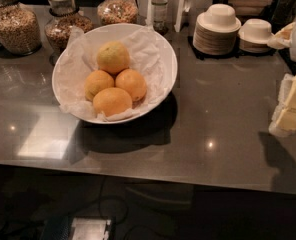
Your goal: Pick orange from white bowl
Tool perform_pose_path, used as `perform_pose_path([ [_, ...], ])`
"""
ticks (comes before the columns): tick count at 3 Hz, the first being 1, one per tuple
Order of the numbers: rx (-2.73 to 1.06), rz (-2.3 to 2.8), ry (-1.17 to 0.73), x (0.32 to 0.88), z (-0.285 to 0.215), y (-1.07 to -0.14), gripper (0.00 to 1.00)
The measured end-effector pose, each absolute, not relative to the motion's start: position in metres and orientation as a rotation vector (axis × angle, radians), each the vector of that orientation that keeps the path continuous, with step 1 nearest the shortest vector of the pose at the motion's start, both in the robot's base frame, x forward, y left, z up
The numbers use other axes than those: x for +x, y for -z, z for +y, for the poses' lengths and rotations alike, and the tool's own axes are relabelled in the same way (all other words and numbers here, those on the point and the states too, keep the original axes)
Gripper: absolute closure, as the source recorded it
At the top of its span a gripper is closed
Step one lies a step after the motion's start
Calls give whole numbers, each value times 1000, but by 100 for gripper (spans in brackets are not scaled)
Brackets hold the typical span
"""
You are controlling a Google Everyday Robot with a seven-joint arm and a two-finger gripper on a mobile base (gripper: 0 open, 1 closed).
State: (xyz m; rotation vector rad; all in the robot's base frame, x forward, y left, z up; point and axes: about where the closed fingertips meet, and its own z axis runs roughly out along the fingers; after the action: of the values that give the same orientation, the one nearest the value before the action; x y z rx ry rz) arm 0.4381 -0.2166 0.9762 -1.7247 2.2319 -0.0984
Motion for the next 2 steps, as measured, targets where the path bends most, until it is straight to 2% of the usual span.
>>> perform_pose_path([
  [2, -1728, 2193, 115, 443, -206, -983, 0],
])
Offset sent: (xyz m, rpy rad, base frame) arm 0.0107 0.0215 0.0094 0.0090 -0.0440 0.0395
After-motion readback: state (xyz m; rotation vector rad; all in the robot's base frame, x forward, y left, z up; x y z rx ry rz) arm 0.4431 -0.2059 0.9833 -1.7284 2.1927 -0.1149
